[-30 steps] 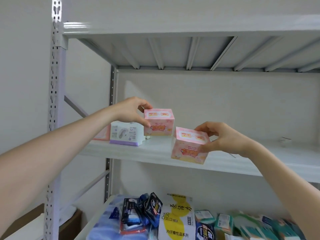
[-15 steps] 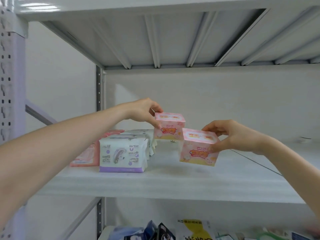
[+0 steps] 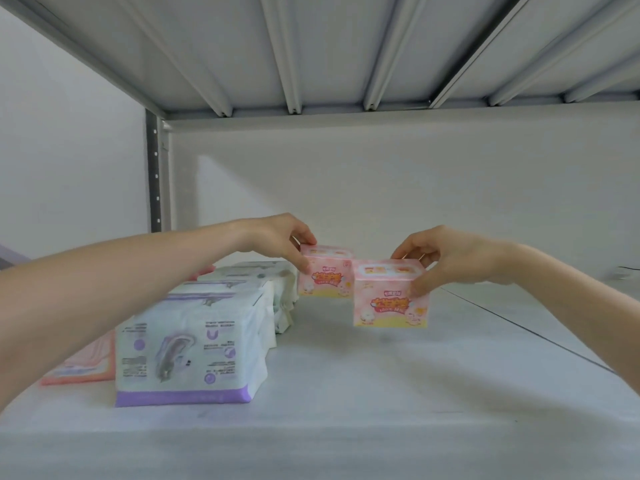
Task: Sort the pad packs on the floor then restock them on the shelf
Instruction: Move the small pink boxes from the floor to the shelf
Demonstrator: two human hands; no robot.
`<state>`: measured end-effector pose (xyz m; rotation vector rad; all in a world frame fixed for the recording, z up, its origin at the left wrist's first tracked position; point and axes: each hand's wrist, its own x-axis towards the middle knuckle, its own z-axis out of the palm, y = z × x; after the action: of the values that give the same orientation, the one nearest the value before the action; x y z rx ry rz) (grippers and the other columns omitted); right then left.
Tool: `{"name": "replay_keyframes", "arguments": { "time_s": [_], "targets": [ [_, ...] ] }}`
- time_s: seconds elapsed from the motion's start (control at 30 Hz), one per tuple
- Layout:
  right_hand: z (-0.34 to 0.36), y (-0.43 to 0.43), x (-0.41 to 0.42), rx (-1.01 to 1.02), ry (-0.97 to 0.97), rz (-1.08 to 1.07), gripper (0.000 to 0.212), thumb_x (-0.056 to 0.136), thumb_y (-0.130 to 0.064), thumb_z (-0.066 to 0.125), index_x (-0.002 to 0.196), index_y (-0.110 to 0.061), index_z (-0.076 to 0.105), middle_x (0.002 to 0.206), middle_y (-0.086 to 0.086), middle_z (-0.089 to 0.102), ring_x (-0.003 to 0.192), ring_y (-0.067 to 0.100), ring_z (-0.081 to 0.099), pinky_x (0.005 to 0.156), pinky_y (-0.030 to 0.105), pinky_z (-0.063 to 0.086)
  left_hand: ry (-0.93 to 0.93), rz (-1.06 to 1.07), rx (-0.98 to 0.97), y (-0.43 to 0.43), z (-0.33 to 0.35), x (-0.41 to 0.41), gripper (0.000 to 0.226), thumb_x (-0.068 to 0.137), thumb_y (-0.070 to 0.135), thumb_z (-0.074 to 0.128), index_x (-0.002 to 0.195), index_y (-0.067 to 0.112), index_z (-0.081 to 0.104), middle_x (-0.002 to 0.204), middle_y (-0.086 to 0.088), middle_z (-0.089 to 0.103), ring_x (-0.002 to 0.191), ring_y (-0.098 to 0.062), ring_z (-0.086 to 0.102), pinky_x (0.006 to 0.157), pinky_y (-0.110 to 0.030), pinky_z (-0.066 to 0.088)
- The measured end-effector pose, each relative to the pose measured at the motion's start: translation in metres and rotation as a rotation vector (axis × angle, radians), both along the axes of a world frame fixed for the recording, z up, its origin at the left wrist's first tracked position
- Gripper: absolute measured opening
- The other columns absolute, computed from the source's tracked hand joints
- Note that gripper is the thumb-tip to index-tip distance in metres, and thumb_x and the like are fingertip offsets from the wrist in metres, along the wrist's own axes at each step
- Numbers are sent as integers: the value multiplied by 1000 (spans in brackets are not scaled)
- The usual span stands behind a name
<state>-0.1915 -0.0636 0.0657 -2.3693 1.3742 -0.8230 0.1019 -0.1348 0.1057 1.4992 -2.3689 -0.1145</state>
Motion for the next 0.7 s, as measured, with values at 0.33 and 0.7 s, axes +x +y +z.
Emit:
{"name": "replay_keyframes", "arguments": {
  "time_s": [0.33,0.7],
  "targets": [
    [-7,-43,9,147,10,27,45,69,-9,84,108,-20,65,108,6,66,79,8,66,61,13,49,-47,-10,119,-43,-5,1,60,71,31,85,124,23,59,107,18,62,104,-2,61,95,-23,46],
    [-23,-65,22,229,-4,25,40,72,-7,82,105,-19,63,108,8,61,85,13,66,73,24,57,-83,3,199,-69,-17,5,62,67,33,87,122,28,60,115,18,62,106,0,59,86,-17,46]
  ]
}}
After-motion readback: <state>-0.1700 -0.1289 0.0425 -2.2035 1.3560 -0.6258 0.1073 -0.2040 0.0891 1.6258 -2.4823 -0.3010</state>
